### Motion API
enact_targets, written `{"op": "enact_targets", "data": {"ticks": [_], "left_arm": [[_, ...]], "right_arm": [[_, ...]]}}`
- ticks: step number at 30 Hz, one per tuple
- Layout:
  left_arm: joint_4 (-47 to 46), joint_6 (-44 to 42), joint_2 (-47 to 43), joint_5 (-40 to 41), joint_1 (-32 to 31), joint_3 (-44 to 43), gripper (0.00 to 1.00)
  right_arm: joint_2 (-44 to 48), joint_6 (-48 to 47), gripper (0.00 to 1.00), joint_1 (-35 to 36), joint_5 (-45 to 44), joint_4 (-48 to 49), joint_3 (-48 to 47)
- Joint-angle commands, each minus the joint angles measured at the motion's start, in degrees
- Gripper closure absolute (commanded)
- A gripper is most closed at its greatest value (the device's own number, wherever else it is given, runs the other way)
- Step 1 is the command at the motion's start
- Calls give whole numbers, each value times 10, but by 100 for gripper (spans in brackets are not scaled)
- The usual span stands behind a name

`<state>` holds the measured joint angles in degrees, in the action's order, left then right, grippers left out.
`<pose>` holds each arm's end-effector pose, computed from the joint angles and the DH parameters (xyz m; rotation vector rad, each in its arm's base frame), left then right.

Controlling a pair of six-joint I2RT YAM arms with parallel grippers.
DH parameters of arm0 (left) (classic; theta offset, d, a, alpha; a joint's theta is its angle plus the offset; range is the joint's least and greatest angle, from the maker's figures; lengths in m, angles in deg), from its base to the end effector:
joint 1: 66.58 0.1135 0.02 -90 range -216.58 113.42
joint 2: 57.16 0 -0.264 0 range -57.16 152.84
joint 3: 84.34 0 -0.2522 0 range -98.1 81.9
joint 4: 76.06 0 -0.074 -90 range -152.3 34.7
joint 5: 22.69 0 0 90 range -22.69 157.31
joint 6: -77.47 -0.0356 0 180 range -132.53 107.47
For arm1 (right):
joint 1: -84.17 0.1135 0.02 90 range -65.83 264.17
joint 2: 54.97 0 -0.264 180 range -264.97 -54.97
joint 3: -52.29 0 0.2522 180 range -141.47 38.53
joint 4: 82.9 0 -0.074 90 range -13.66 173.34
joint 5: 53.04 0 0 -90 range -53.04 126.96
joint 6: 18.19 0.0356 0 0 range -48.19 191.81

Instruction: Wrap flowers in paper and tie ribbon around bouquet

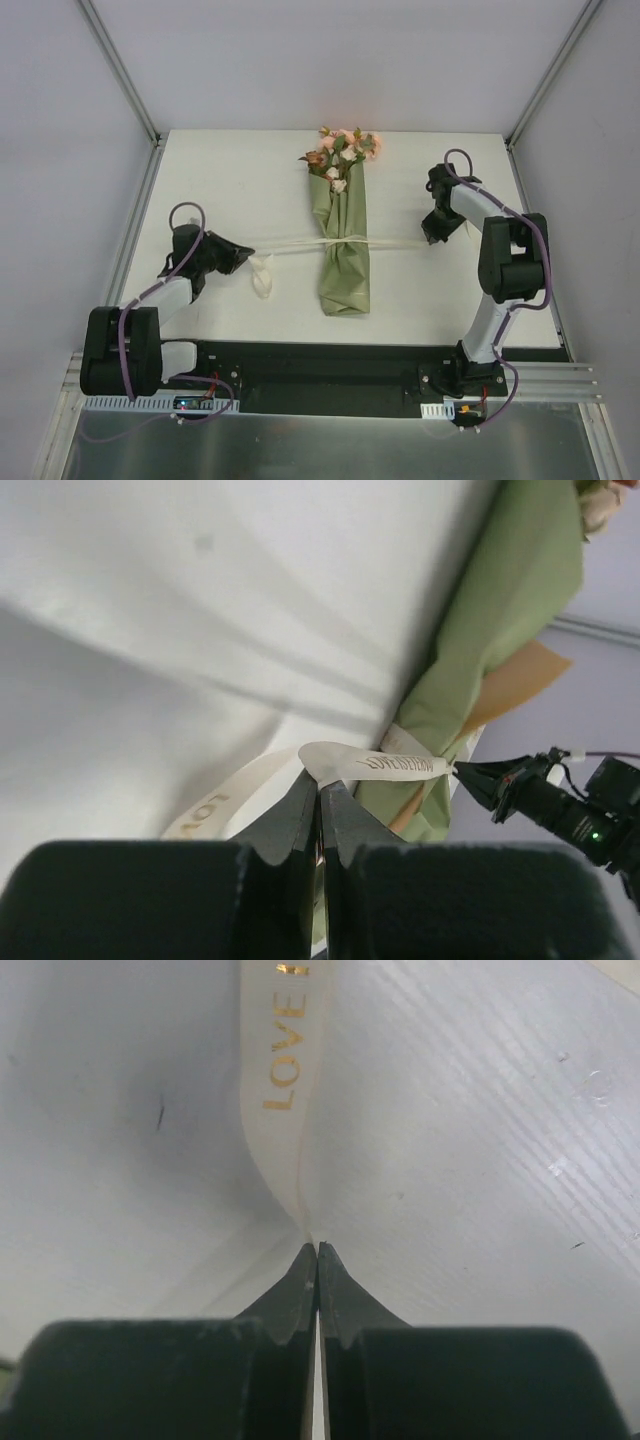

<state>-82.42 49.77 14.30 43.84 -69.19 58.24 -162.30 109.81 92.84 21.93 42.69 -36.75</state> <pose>0.2386 -0.0251 0.1731 -0.8501 2.0337 -1.0930 0.3675 0.0467 0.1829 0.7516 2.6536 -0.1678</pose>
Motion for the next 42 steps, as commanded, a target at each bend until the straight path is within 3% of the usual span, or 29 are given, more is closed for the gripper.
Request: {"op": "enact_targets", "data": {"ticks": [1,10,20,24,31,38,41,42], "left_arm": [[56,-19,-35,-23,111,56,100],[76,-79,-46,-115,318,63,100],[96,-107,-15,-152,422,40,100],[103,-112,-1,-160,437,27,100],[111,-135,-3,-163,434,-3,100],[194,-205,-33,-124,346,-64,100],[220,-225,-29,-149,332,-80,66],[233,-230,-42,-149,327,-81,51]], "right_arm": [[-6,21,100,-40,11,-9,18],[48,71,99,-101,-12,27,67],[27,96,100,-178,-14,35,64],[8,92,100,-203,-11,37,57],[9,56,99,-184,-24,35,38],[24,-17,100,-136,-46,51,11],[33,-42,99,-134,-30,26,8],[48,-54,95,-134,-16,28,15]]}}
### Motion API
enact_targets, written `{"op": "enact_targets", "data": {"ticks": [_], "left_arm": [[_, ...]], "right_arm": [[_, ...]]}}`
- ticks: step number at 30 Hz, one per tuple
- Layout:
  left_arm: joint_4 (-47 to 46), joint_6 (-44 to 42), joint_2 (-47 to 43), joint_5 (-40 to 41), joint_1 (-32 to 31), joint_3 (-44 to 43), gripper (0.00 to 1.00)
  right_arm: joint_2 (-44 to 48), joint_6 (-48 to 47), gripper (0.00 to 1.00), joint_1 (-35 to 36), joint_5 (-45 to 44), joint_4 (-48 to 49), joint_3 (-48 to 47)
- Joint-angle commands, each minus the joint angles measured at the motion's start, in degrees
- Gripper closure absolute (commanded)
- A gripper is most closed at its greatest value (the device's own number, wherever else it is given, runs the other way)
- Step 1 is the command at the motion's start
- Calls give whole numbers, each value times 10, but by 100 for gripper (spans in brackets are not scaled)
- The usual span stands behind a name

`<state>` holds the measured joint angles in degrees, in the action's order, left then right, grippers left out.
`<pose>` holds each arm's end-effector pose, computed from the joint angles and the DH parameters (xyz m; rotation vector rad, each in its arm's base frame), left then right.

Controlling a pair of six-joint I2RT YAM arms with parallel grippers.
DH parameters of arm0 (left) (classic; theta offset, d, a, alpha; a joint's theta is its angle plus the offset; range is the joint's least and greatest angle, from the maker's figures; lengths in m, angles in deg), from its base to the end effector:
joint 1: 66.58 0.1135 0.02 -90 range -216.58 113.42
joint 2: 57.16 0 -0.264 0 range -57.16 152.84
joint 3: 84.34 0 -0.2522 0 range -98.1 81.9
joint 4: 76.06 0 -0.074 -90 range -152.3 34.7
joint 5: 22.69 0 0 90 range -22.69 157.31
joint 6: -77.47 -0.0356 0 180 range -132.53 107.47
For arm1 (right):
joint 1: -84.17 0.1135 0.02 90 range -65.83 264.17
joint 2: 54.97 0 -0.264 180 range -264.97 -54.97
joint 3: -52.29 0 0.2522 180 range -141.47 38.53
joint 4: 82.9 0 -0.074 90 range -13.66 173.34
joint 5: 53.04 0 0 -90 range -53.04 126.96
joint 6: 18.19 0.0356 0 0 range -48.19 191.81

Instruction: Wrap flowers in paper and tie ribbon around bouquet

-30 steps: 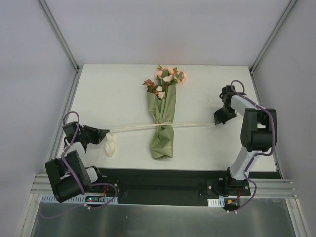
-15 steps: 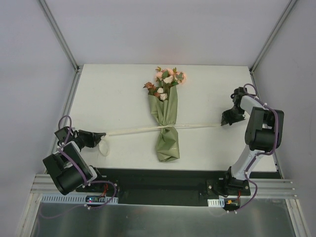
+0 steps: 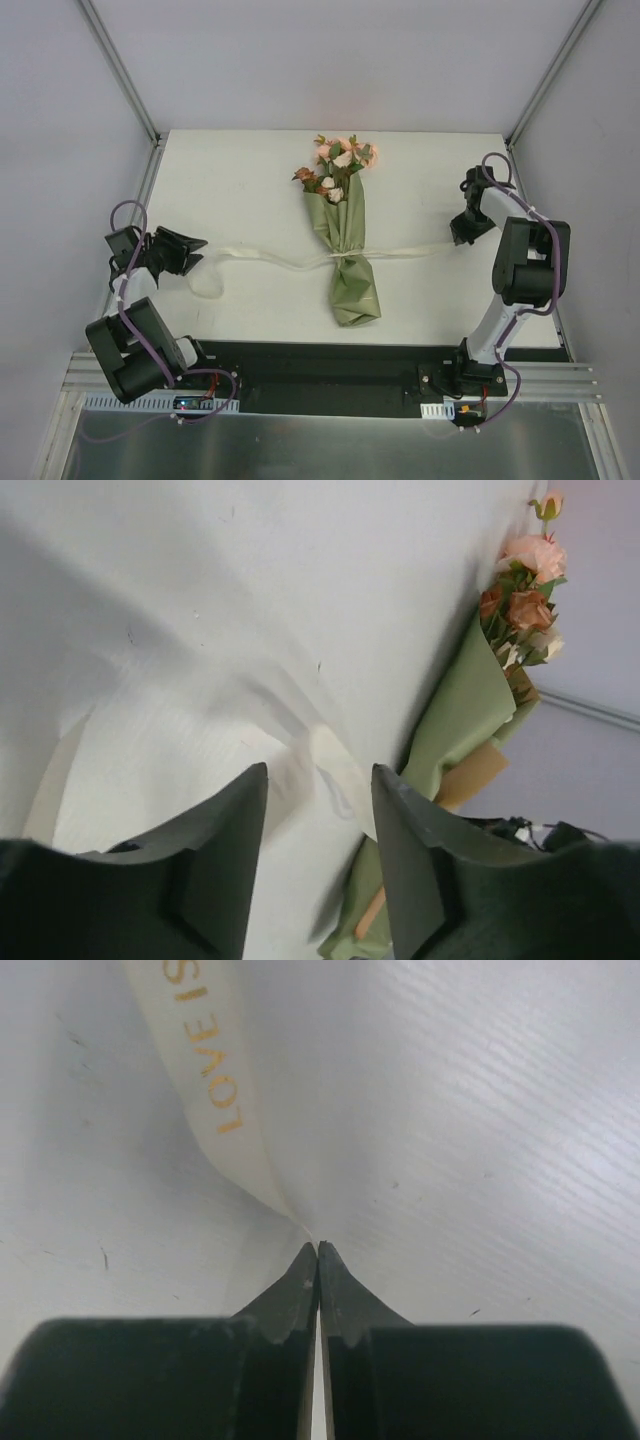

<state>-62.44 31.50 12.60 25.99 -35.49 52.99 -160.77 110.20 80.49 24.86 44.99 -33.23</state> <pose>0.2087 0.0984 0.1806 -1.0400 1.9771 -0.9386 0.3601 -0.0306 0.1764 1.0414 2.5806 -0.1529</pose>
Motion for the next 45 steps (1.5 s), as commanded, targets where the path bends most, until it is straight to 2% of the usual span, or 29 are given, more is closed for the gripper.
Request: {"op": "enact_targets", "data": {"ticks": [1,2,3,5,6,7,8,9,11,12,13,14,15,16,17,19,21,26,29,33,37,38,42,44,45], "left_arm": [[41,-53,-33,33,-16,-33,46],[55,-59,-39,41,-33,-39,44],[81,-69,-51,50,-41,-44,41],[97,-79,-65,51,-62,-59,35],[105,-91,-72,42,-94,-66,24],[109,-98,-74,34,-116,-83,12],[110,-106,-72,28,-140,-92,8],[110,-129,-65,20,-200,-102,8],[112,-173,-54,15,-275,-137,10],[113,-226,-38,20,-348,-149,10],[113,-258,-28,39,-393,-166,9],[113,-292,-17,58,-431,-174,6],[113,-363,7,76,-466,-182,1],[112,-392,22,124,-534,-198,1],[110,-414,39,135,-555,-207,1],[107,-458,100,153,-590,-242,1],[102,-471,159,157,-598,-261,1],[103,-491,229,133,-626,-302,1],[106,-501,259,107,-628,-300,1],[110,-521,280,133,-629,-292,6],[111,-525,297,128,-629,-299,21],[118,-522,300,125,-629,-302,29],[138,-483,297,93,-627,-311,47],[140,-441,280,84,-627,-304,42],[134,-416,251,97,-627,-289,26]], "right_arm": [[38,-62,91,-11,-39,6,-16],[43,-66,84,-11,-34,-3,-14],[49,-69,72,-11,-22,-13,-20],[59,-85,57,-10,-5,-29,-19],[65,-89,43,-10,16,-32,-15],[87,-96,37,-10,26,-34,-3],[98,-101,21,-5,36,-33,5],[109,-102,13,-4,46,-39,10],[145,-106,1,8,74,-23,35],[155,-107,0,15,139,-12,41],[156,-101,0,24,166,-11,44],[152,-63,0,36,196,-9,47],[148,-38,0,52,255,-2,56],[147,-2,0,63,278,7,65],[146,64,0,86,297,33,92],[147,123,0,110,306,63,110],[143,169,0,133,286,75,115],[129,196,5,155,284,80,125],[117,161,6,153,272,79,120],[107,78,6,147,250,87,97],[107,13,6,125,238,86,95],[108,-8,6,110,239,87,99],[113,-56,6,82,248,81,92],[122,-67,6,76,245,77,90],[133,-75,6,77,237,74,88]]}}
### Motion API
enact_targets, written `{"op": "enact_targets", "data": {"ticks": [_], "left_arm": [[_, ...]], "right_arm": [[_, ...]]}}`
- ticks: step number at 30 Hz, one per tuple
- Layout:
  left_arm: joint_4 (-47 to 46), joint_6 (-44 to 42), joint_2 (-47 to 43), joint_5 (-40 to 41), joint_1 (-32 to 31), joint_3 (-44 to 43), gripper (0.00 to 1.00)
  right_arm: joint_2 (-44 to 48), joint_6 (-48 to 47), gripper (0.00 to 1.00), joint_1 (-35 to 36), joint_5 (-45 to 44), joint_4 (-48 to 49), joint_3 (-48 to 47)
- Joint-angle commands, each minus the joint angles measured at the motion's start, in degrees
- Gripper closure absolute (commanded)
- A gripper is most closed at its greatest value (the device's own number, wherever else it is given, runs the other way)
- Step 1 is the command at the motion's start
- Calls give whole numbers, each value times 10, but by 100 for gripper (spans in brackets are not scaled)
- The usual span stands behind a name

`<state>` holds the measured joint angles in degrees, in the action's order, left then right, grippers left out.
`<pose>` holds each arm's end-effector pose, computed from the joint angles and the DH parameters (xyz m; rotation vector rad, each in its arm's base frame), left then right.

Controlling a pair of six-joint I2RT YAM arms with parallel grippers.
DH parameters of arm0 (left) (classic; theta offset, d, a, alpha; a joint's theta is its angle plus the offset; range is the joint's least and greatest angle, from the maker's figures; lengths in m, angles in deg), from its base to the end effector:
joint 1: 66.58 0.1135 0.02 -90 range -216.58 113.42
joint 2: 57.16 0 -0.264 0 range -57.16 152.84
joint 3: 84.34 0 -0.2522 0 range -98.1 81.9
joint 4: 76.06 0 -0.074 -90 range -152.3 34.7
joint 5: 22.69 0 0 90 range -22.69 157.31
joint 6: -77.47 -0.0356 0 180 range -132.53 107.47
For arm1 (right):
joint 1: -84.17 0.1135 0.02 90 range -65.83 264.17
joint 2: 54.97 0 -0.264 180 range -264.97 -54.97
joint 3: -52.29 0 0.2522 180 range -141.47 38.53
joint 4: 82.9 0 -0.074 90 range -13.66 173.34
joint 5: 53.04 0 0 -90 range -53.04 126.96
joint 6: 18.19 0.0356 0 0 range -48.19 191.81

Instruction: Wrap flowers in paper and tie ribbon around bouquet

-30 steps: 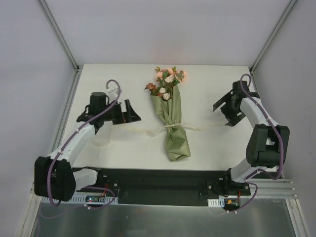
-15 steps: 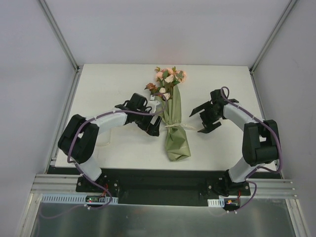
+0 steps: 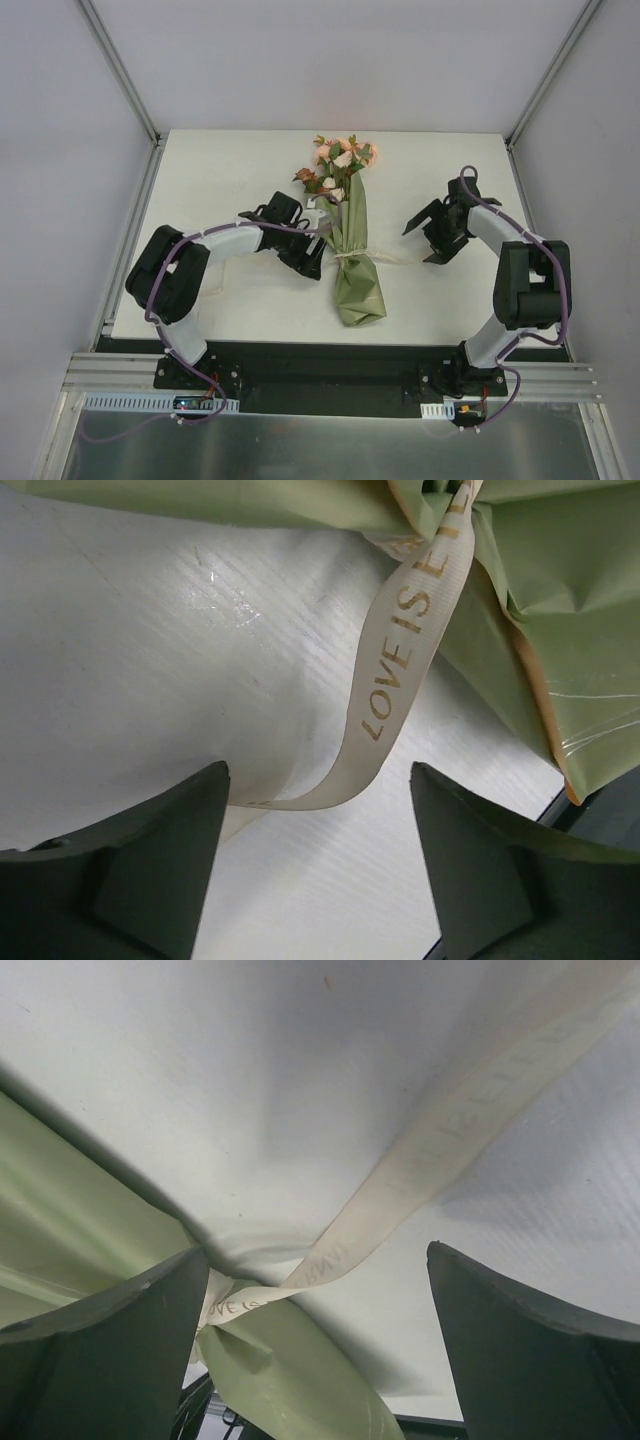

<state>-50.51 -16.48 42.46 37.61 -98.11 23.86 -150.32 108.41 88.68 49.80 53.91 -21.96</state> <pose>0.2889 -0.1979 0.1719 0.9767 2.3285 -0.8462 0.3254 0.0336 0.1876 0.6934 2.6669 0.5109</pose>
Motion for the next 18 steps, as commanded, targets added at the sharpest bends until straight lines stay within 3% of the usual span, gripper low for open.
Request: {"op": "enact_targets", "data": {"ticks": [1,6,11,18], "left_arm": [[13,84,-67,7,-1,13,20],[23,269,-192,152,25,50,1],[77,513,-203,188,53,49,5],[82,733,-181,216,67,73,9]], "right_arm": [[34,-62,6,-6,-17,-20,-26],[53,-75,6,-6,-48,-42,-35],[54,-70,7,-6,-36,-48,-40],[76,-82,7,-6,-44,-56,-38]]}}
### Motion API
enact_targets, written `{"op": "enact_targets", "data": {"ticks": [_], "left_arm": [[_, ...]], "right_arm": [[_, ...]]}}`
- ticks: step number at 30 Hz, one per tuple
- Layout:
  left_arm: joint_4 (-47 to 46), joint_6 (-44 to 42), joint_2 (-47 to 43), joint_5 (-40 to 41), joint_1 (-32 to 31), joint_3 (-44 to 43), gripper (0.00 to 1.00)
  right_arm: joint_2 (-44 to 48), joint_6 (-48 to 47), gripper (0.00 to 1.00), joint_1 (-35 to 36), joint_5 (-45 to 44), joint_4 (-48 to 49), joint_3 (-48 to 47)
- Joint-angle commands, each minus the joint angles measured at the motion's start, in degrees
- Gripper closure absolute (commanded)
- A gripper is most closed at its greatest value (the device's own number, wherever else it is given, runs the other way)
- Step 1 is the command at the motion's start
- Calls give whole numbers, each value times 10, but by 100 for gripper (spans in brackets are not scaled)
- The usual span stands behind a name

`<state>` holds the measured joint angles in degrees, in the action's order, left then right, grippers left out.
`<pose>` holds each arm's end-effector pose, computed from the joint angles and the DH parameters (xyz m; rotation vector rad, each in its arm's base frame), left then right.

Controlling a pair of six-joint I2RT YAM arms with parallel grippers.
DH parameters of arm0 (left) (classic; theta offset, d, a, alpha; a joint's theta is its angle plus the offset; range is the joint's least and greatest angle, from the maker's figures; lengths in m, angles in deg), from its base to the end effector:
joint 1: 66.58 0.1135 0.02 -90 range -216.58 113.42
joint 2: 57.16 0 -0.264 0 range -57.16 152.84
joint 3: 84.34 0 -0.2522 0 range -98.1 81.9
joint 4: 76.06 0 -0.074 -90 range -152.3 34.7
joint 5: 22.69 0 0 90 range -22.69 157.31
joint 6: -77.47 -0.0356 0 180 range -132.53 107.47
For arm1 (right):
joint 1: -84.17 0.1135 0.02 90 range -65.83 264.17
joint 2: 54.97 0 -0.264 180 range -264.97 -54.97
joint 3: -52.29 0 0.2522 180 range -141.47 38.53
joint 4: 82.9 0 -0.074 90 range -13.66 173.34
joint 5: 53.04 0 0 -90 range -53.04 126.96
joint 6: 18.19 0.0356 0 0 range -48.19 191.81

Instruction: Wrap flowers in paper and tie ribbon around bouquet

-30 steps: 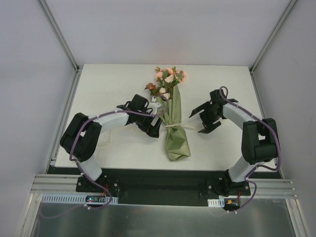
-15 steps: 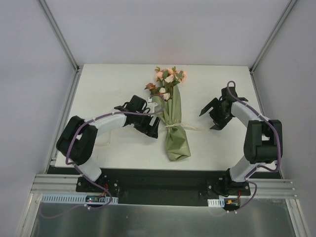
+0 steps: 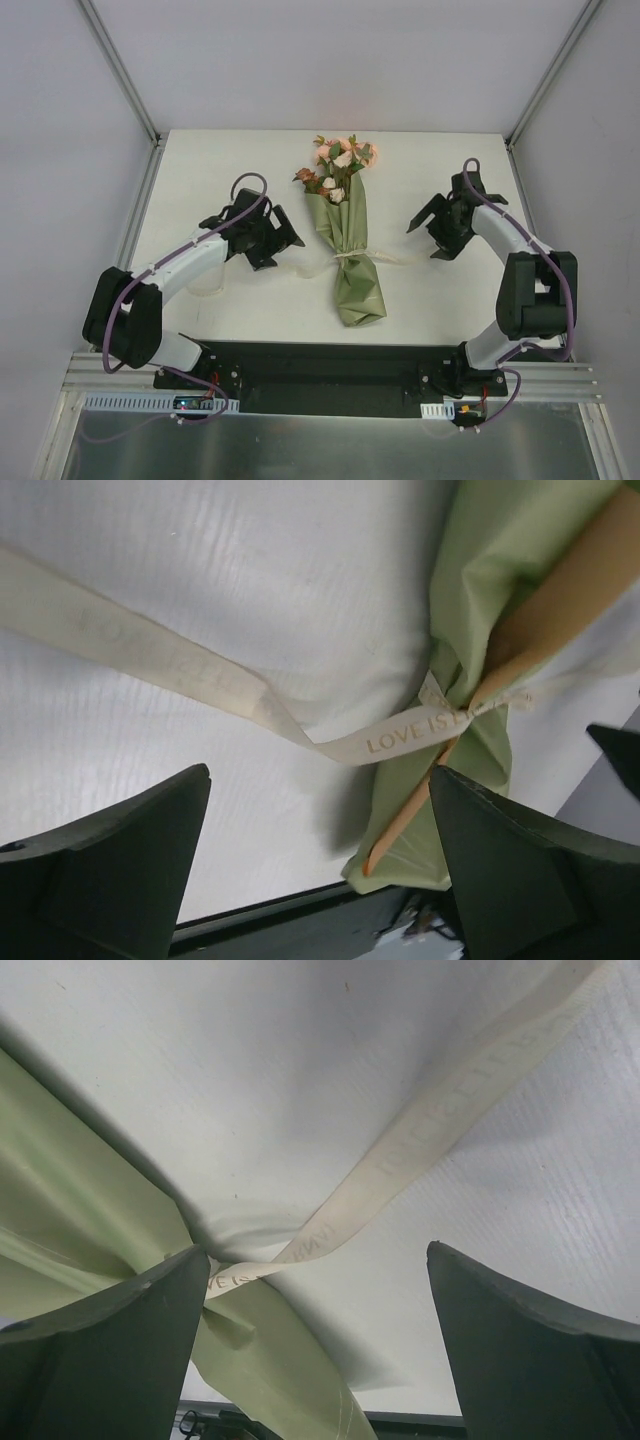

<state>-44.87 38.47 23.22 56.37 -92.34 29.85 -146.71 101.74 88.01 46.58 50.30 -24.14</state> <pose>0.2636 -0.1347 0.2323 -0.4558 2.4856 -0.8268 0.3212 0.0275 0.2144 0.5533 2.6377 0.4113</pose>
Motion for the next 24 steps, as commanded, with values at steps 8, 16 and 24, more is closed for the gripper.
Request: {"op": "enact_targets", "data": {"ticks": [8,16,24], "left_arm": [[134,308,107,24,8,-64,19],[229,450,160,64,-6,-81,35],[263,489,240,84,-26,-147,42]], "right_arm": [[57,-48,7,-8,-57,-26,-4],[90,-69,7,-22,-67,-31,11],[109,-77,7,-29,-112,-44,11]]}}
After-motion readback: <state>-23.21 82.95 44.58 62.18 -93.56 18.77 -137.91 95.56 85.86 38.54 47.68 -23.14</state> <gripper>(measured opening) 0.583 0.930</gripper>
